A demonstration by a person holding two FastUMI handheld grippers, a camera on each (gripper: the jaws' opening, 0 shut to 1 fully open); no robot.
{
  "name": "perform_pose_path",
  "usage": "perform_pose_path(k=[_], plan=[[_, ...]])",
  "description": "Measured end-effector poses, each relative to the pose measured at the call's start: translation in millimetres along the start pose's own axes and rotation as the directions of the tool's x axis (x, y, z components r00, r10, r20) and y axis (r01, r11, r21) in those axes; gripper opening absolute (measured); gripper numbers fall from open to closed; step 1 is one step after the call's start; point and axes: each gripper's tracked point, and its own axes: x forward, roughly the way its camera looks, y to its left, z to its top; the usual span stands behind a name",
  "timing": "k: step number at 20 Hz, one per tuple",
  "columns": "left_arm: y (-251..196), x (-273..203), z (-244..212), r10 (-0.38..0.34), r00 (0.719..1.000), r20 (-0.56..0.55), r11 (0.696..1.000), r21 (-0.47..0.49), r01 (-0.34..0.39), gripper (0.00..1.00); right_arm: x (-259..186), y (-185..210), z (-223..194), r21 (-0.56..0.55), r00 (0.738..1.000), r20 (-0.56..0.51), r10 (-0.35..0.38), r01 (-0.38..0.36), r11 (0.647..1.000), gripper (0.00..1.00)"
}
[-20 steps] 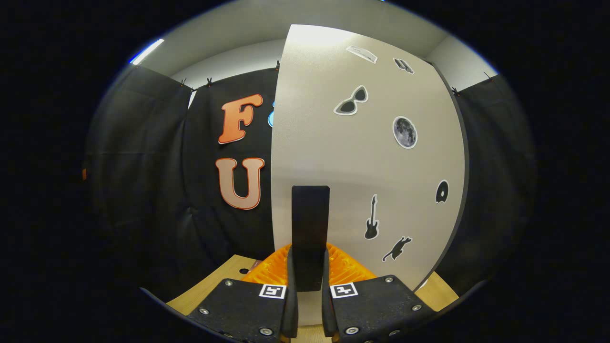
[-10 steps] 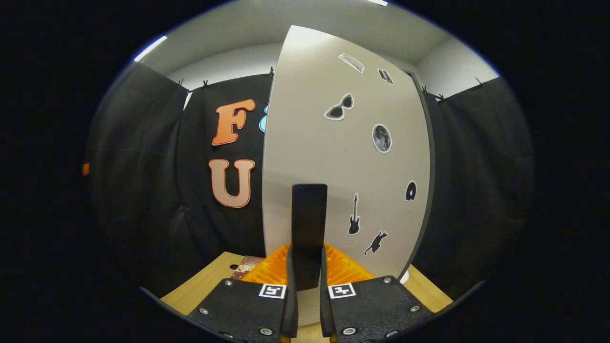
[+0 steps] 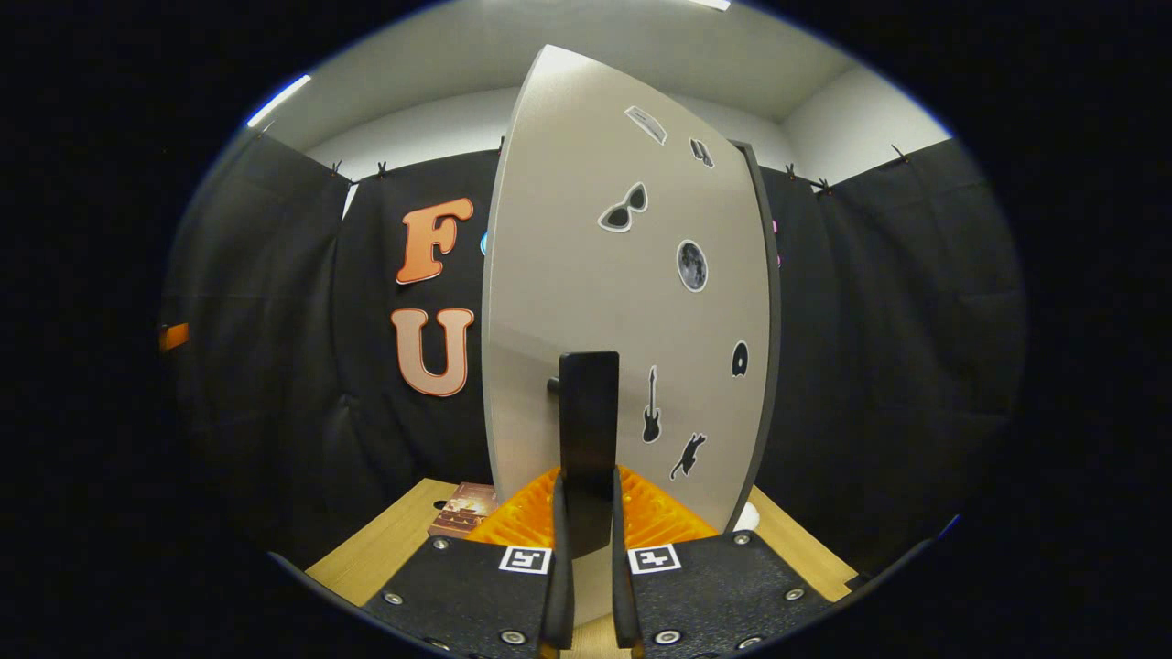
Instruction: Open the cabinet door with the right hand, grasp the bottle in the cabinet with the left hand and place it on the coaster, then close the cabinet door with the right hand.
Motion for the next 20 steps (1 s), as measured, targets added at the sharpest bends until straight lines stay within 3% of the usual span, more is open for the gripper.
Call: perform_pose_path(k=[12,13,14,16,20], plan=[[-65.9,22.1,-14.7,-0.112,0.994,-0.012,0.993,-0.025,0.111,0.94,-16.3,-39.3,-0.4,-0.009,0.990,0.007,-0.144,0.144,0.989,0.13],[-73.0,23.5,-17.5,-0.122,0.992,-0.016,0.992,-0.028,0.122,0.99,-16.8,-43.7,-0.5,-0.008,0.987,0.008,-0.163,0.163,0.987,0.13],[-79.8,24.7,-19.0,-0.133,0.991,-0.019,0.991,-0.033,0.132,0.96,-18.1,-47.8,-1.4,-0.005,0.985,0.005,-0.174,0.174,0.985,0.13],[-91.6,25.9,-19.6,-0.148,0.989,-0.020,0.988,-0.040,0.147,0.96,-26.4,-59.1,-2.1,0.010,0.978,0.011,-0.209,0.208,0.978,0.06],[-118.2,30.8,-19.7,-0.179,0.984,-0.021,0.983,-0.049,0.178,0.97,-35.7,-79.8,-3.4,0.025,0.966,0.006,-0.257,0.257,0.966,0.02]])
